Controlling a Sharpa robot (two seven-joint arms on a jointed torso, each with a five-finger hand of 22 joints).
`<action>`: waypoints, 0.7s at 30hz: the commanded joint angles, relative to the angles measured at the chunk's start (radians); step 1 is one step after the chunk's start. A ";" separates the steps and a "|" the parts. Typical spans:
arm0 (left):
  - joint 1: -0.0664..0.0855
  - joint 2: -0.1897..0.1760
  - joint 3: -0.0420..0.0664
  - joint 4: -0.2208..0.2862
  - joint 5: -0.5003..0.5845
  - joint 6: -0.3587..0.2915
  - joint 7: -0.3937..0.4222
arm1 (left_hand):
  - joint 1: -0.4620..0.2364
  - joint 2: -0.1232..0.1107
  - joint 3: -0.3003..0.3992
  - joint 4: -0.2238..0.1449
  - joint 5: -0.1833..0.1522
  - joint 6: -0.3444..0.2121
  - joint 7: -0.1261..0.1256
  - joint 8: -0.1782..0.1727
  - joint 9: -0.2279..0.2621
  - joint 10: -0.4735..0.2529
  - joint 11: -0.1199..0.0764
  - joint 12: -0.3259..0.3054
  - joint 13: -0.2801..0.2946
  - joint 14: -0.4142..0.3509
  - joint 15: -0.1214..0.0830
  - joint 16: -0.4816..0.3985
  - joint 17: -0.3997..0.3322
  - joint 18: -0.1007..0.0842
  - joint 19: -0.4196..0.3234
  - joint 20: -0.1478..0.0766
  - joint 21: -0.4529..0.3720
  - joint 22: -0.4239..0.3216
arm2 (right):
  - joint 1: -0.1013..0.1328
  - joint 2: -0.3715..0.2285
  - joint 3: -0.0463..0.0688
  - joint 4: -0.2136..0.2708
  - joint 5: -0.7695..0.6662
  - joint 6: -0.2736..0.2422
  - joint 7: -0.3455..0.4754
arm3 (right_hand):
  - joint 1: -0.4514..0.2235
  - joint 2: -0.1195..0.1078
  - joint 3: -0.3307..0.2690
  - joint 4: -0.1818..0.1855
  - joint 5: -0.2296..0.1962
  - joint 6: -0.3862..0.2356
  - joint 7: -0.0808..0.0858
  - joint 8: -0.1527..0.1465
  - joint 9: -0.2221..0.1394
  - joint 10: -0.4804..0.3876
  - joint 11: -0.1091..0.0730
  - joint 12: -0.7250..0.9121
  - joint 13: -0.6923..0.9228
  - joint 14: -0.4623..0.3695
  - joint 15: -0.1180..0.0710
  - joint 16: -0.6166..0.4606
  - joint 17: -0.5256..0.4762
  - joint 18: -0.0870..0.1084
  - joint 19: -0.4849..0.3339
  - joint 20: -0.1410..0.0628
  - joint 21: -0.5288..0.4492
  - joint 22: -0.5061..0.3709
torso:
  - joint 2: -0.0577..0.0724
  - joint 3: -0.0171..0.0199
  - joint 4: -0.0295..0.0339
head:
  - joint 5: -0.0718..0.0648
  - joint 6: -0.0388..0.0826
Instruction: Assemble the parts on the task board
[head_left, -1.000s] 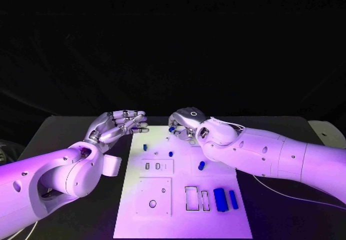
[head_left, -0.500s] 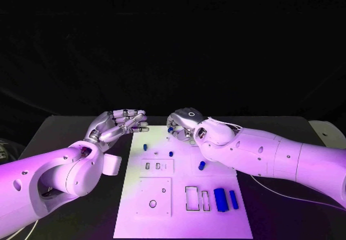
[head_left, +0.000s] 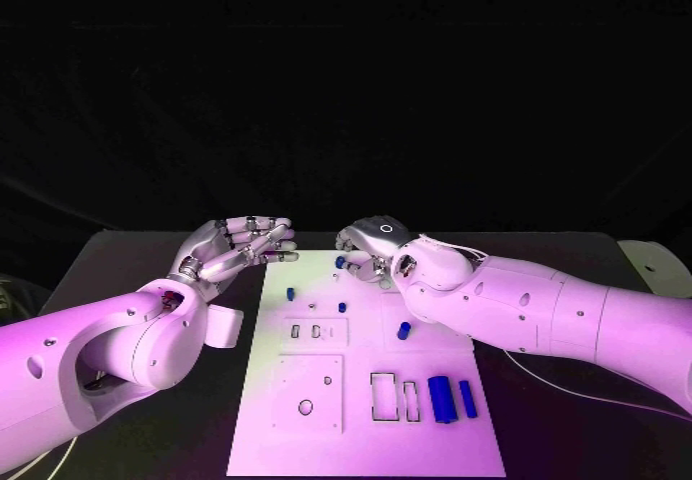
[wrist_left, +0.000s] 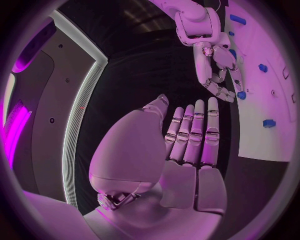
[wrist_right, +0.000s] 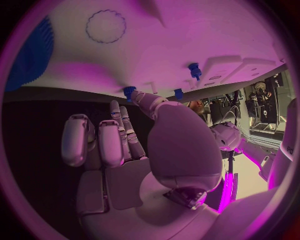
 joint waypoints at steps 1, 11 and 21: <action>0.002 -0.001 0.001 0.001 0.002 0.018 0.005 | -0.001 -0.008 0.005 -0.001 0.004 0.001 0.026 -0.002 -0.001 0.001 0.003 -0.004 0.001 -0.003 0.006 -0.004 0.001 0.005 0.002 0.002 -0.004 -0.001 | 0.000 -0.022 0.000 0.027 -0.004 -0.014 -0.004 | 0.000 -0.009 0.002 -0.005 -0.003 -0.003 -0.001 -0.005 -0.001 -0.004 -0.001 0.003 -0.001 0.007 0.007 -0.004 0.000 0.011 -0.005 0.000 -0.003 0.002 | -0.001 0.0011 -0.0015 | -0.002 0.002; 0.004 -0.013 0.001 -0.005 0.000 0.035 0.002 | -0.001 -0.009 0.006 -0.001 0.004 0.001 0.025 -0.003 -0.001 0.002 0.003 -0.005 0.001 -0.003 0.007 -0.005 0.001 0.005 0.002 0.002 -0.005 -0.002 | 0.021 -0.223 0.014 0.230 0.078 -0.051 -0.015 | -0.013 -0.015 -0.014 0.001 -0.005 0.059 -0.020 0.027 0.023 0.190 -0.041 0.121 0.051 0.027 -0.023 0.030 0.048 -0.005 0.050 -0.022 0.042 0.079 | -0.008 0.0043 -0.0197 | 0.000 0.009; 0.005 -0.008 0.001 -0.029 -0.003 0.042 0.004 | 0.000 -0.011 0.006 -0.003 0.004 0.000 0.024 -0.004 -0.002 0.001 0.003 -0.007 0.000 -0.003 0.007 -0.006 0.002 0.005 0.002 0.002 -0.006 -0.002 | 0.033 -0.359 0.019 0.297 0.227 0.066 -0.008 | -0.018 -0.034 -0.167 0.079 -0.012 -0.020 -0.038 0.123 0.086 0.249 -0.060 1.147 1.065 0.079 -0.039 0.171 0.311 -0.045 0.161 -0.043 0.153 0.263 | -0.013 0.0077 -0.0338 | 0.009 0.005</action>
